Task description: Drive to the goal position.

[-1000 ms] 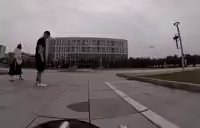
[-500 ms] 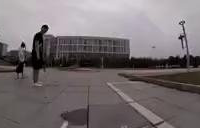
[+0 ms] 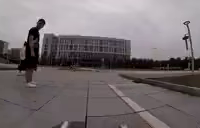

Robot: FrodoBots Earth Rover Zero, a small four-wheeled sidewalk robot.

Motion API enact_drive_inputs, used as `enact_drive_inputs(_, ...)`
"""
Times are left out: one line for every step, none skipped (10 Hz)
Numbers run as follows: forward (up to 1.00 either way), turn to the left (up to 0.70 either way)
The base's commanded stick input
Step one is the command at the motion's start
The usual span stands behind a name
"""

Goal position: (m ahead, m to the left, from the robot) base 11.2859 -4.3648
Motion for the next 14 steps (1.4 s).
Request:
enact_drive_inputs(0.7, -0.14)
enact_drive_inputs(0.7, 0.0)
enact_drive_inputs(0.7, 0.0)
enact_drive_inputs(0.7, 0.0)
enact_drive_inputs(0.7, 0.0)
enact_drive_inputs(0.7, 0.0)
enact_drive_inputs(0.7, 0.0)
enact_drive_inputs(0.7, 0.0)
enact_drive_inputs(0.7, 0.0)
enact_drive_inputs(0.7, 0.0)
enact_drive_inputs(0.7, 0.0)
enact_drive_inputs(0.7, 0.0)
enact_drive_inputs(0.7, 0.0)
enact_drive_inputs(0.7, 0.0)
